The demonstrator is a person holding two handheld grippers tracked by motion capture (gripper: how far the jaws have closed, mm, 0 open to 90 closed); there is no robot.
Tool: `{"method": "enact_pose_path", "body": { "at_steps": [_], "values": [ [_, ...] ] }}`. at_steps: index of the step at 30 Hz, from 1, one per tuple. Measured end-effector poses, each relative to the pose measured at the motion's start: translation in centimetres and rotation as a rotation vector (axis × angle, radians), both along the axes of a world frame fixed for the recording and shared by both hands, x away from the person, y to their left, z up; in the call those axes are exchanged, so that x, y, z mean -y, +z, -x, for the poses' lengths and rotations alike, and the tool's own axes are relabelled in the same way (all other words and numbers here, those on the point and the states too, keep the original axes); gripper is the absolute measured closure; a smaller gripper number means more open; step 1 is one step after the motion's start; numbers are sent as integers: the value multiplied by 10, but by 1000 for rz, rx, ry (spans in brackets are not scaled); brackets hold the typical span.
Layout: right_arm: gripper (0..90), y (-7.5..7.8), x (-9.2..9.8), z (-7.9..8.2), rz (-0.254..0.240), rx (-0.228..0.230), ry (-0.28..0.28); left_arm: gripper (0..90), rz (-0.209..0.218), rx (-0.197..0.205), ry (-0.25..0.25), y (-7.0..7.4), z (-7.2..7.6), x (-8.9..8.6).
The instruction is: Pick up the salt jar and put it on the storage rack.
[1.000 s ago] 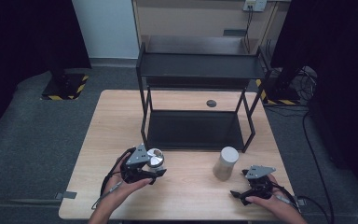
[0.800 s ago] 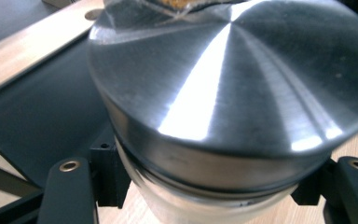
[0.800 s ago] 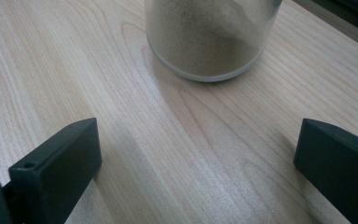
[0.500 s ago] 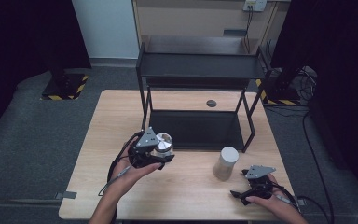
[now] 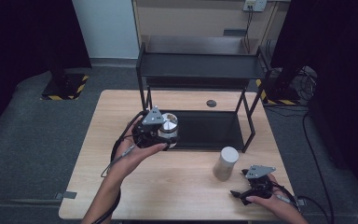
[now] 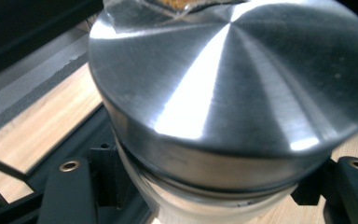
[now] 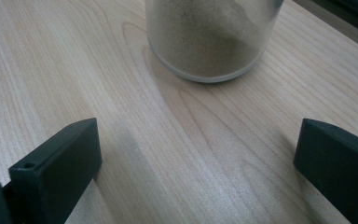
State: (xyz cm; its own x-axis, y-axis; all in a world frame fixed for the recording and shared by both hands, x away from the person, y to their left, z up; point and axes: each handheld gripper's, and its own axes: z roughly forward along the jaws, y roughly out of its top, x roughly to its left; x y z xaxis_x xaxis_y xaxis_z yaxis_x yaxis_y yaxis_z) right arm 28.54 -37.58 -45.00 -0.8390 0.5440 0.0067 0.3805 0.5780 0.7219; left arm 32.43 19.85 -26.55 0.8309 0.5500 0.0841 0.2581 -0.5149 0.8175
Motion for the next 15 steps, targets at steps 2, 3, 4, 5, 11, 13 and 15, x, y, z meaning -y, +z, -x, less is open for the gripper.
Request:
{"method": "enact_pose_path", "body": {
  "at_steps": [2, 3, 4, 5, 11, 13, 15],
  "values": [
    [17, 0, 0, 0, 0, 0, 1, 297, -10, 3, -14, 8, -6, 3],
    [17, 0, 0, 0, 0, 0, 1, 297, -16, 6, -18, 13, -8, 5],
    [17, 0, 0, -1, 0, 0, 2, 297, -21, 8, -23, 16, -10, 6],
    [17, 0, 0, -1, 0, 0, 2, 297, -25, 10, -27, 20, -13, 8],
    [17, 0, 0, -1, 0, -1, 3, 297, -36, 11, -51, 47, -22, 17],
    [17, 0, 0, -2, 0, -1, 4, 297, -41, 19, -55, 58, -24, 22],
    [17, 0, 0, -2, 0, -1, 5, 297, -47, 29, -60, 69, -28, 27]
  ]
}}
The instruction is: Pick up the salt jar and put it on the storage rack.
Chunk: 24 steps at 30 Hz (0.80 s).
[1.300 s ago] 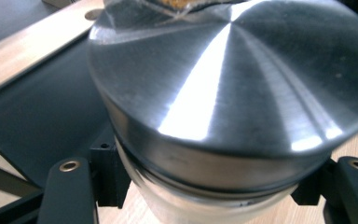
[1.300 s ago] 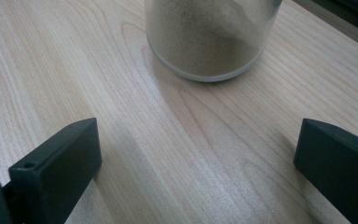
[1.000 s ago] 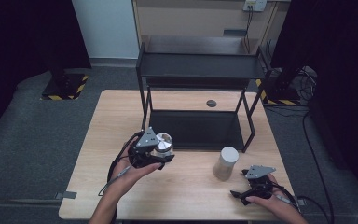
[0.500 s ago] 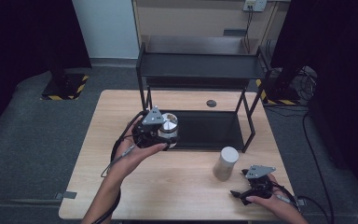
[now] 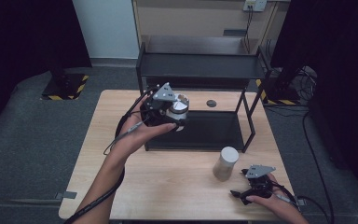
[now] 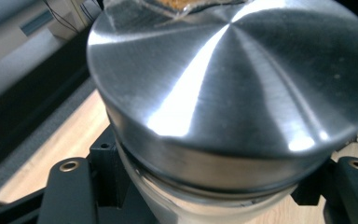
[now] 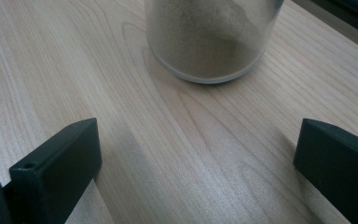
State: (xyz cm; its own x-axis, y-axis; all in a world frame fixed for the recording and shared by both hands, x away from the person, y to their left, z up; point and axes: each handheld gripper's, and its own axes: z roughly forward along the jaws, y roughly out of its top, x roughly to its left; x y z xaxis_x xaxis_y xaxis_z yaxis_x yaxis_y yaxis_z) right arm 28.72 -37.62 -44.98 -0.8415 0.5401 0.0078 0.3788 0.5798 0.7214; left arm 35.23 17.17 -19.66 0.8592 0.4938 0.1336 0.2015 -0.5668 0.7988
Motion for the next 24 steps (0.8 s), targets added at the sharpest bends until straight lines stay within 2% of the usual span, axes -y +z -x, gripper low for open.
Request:
{"method": "enact_pose_path", "body": {
  "at_steps": [7, 9, 24],
  "values": [
    [17, 0, 0, 0, 0, 0, 1, 297, 4, 32, -13, 33, -13, 10],
    [17, 0, 0, 0, 0, 0, 1, 297, 15, 30, -10, 39, -18, 10],
    [17, 0, 0, 0, 0, 1, 3, 297, 23, 41, 30, 78, -48, 13]
  ]
}}
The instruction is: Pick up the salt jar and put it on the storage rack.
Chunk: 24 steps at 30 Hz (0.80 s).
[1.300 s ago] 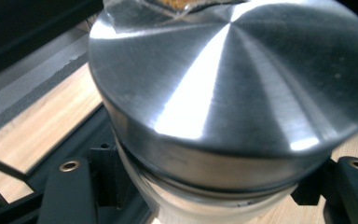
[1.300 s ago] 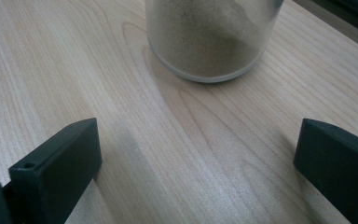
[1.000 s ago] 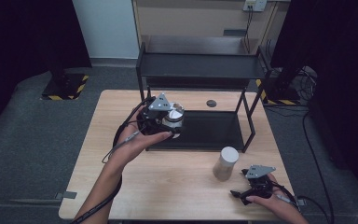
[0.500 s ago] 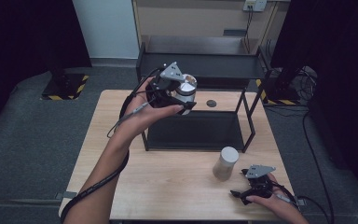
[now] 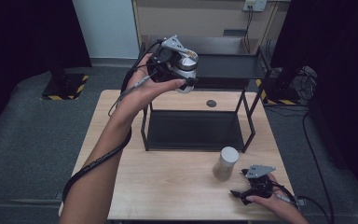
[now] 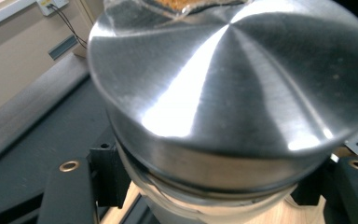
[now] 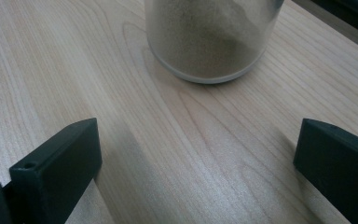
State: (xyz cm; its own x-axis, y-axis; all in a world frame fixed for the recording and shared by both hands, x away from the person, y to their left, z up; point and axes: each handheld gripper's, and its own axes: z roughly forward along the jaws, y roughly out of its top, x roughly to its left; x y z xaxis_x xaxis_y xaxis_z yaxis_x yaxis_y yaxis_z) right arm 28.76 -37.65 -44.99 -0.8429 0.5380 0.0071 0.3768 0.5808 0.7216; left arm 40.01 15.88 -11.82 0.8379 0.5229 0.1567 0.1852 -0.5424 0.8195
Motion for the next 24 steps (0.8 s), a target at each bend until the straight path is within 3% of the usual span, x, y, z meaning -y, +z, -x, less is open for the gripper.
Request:
{"method": "enact_pose_path", "body": {
  "at_steps": [10, 24],
  "values": [
    [17, 0, 0, 0, 0, 1, 3, 297, 13, 13, 21, 13, -21, 1],
    [17, 0, 1, -1, 1, 1, 5, 297, 37, 15, 67, 11, -51, 1]
  ]
}}
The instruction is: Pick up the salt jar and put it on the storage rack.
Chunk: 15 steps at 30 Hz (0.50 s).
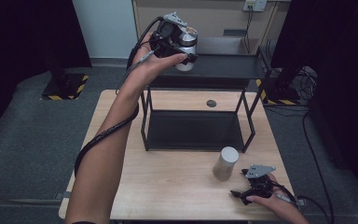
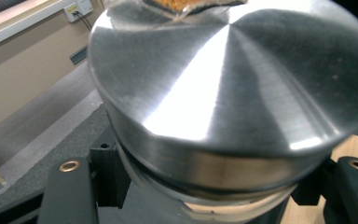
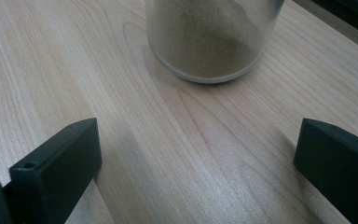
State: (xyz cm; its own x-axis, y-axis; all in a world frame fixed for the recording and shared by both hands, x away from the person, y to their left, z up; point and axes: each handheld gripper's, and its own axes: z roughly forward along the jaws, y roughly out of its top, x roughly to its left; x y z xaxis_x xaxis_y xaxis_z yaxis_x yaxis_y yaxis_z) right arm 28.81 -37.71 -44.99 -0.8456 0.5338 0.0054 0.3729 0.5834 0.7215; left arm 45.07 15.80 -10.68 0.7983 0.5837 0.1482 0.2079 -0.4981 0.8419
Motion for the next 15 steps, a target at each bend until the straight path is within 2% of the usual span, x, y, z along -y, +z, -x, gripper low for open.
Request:
{"method": "enact_pose_path", "body": {
  "at_steps": [15],
  "values": [
    [18, 0, 0, 0, 0, 0, 0, 297, -2, -51, 44, -19, -25, -2]
  ]
}}
